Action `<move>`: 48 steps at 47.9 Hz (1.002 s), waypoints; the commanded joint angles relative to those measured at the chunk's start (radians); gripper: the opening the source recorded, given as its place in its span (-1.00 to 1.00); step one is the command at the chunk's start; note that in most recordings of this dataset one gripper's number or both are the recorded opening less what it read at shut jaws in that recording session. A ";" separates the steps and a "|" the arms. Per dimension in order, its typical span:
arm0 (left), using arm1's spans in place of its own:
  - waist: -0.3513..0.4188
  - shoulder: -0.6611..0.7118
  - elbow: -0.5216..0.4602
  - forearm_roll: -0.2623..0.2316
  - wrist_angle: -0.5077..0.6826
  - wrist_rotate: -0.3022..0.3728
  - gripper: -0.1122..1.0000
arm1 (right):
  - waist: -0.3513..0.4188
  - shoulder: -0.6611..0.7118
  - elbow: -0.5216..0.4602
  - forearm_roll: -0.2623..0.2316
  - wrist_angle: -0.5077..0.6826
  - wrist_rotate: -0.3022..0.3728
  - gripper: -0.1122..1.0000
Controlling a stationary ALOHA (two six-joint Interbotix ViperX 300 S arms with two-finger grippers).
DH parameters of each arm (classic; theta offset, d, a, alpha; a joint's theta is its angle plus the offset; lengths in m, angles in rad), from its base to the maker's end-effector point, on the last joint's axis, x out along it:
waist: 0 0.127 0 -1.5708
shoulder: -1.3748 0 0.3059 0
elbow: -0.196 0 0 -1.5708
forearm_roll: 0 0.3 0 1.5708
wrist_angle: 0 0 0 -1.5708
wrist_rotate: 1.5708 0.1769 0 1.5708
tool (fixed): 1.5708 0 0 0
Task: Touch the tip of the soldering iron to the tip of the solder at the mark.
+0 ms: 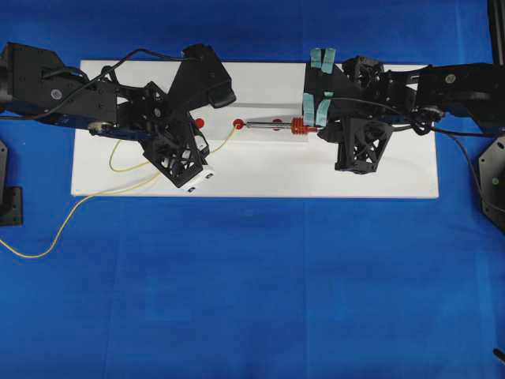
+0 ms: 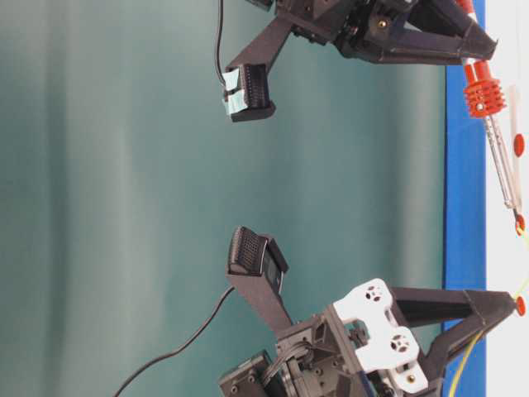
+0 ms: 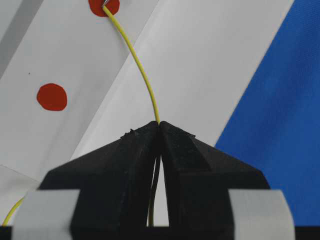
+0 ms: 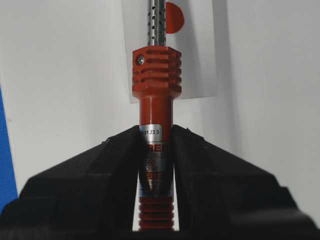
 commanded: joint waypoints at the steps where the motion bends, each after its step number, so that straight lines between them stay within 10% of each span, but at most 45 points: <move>1: 0.005 -0.031 -0.011 0.003 -0.003 0.003 -0.74 | -0.003 -0.011 -0.023 0.000 -0.008 -0.002 -0.68; 48: -0.015 -0.344 0.216 0.003 -0.158 -0.014 -0.74 | -0.008 -0.026 -0.014 -0.003 -0.008 -0.002 -0.68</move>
